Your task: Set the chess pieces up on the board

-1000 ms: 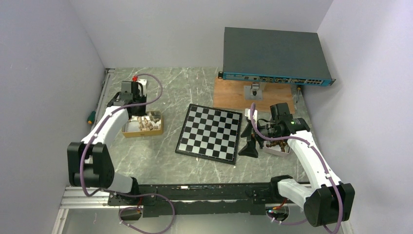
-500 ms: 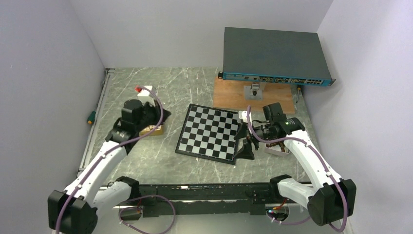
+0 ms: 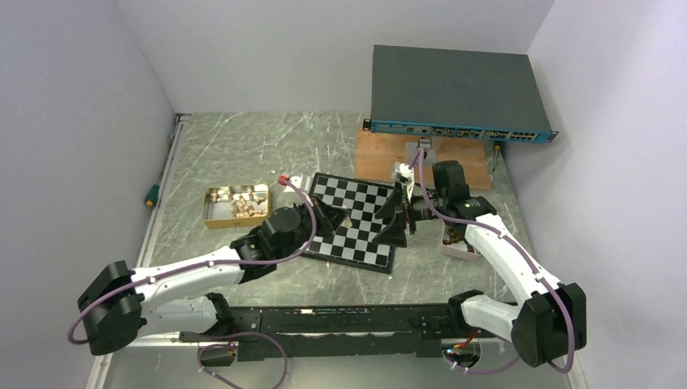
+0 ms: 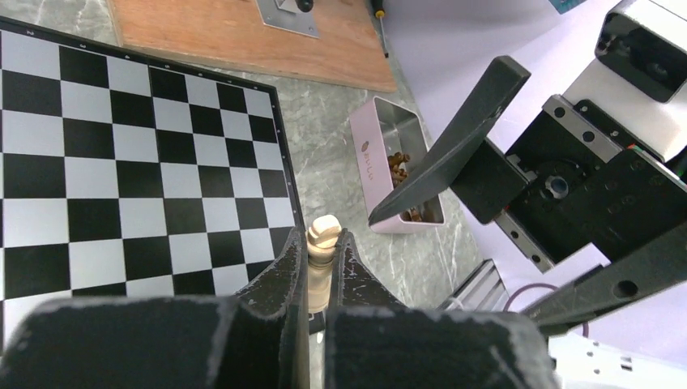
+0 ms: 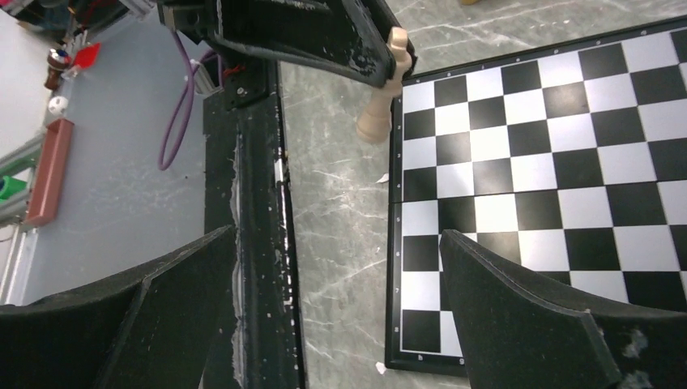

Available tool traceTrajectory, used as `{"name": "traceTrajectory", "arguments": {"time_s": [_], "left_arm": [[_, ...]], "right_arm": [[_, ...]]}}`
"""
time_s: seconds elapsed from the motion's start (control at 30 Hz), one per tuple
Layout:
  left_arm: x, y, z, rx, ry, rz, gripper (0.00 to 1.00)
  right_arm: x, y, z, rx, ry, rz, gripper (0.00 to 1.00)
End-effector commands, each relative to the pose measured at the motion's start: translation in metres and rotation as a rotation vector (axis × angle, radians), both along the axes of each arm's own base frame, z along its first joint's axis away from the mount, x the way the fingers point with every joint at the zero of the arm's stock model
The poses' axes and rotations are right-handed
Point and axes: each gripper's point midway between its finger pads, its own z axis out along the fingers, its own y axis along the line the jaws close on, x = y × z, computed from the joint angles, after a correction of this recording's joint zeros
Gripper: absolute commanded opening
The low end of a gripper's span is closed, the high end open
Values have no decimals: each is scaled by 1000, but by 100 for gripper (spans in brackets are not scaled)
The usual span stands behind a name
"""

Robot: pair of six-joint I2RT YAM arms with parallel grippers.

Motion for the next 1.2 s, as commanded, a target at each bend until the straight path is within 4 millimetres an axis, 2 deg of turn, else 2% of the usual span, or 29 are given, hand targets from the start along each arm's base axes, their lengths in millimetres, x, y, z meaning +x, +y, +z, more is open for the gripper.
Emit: {"name": "traceTrajectory", "arguments": {"time_s": [0.0,0.43,0.67,0.73,0.93,1.07,1.17], "left_arm": [[14,-16,48,-158,-65,89,0],[-6,-56,51,-226,-47,-5,0],[-14,-74,51,-258,-37,-51,0],[-15,-75,51,-263,-41,-56,0],[-17,-74,51,-278,-44,-54,0],[-18,-75,51,-280,-43,-60,3],[-18,-70,49,-244,-54,-51,40]], "right_arm": [[2,8,11,65,25,5,100],[13,8,4,42,40,-59,93],[14,8,4,42,38,-61,85],[15,8,2,38,43,-64,78],[17,7,0,27,38,-67,34],[17,6,0,17,28,-64,14],[17,5,1,6,0,-57,7]]}}
